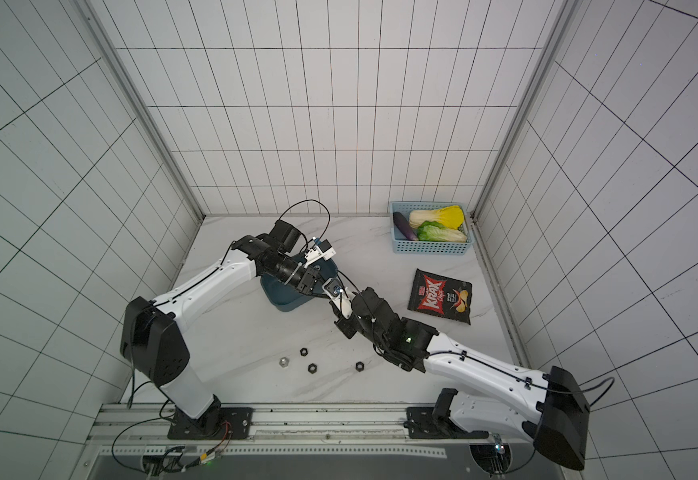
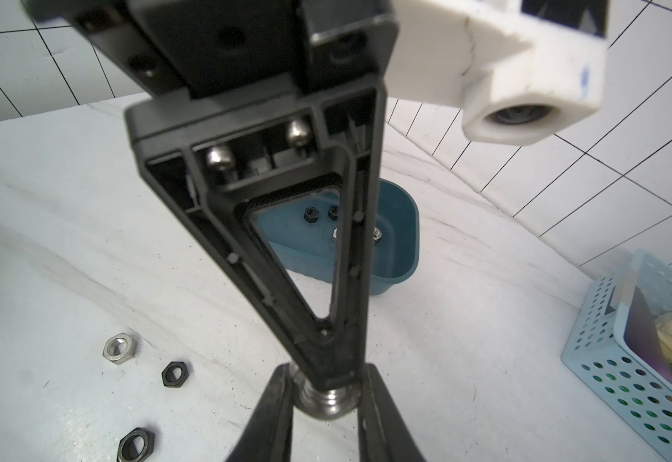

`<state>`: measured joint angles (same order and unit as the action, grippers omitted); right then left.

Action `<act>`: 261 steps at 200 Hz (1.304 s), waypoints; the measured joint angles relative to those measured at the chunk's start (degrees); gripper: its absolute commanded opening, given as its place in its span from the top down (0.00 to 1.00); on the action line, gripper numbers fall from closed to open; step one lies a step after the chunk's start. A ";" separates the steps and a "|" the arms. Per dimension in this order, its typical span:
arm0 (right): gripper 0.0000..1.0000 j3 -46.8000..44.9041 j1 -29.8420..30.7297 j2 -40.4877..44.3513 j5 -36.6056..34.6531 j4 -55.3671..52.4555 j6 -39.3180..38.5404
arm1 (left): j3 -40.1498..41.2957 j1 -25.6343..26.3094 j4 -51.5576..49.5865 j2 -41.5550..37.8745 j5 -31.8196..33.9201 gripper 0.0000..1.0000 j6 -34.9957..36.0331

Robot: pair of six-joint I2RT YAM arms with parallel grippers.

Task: Put the nuts on the desktop into the storage box
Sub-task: Pick up the nut from the center of the board, then place the nut in the storage box.

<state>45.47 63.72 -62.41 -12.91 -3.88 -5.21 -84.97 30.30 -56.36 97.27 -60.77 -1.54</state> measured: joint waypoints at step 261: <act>0.24 -0.55 -0.02 4.96 2.82 -5.90 0.98 | 3.93 -9.29 9.62 3.04 63.91 1.00 8.00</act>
<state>44.93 63.70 -57.45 -10.09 -9.78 -4.23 -81.03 21.02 -46.74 100.31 3.14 6.46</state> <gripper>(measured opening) 0.765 0.150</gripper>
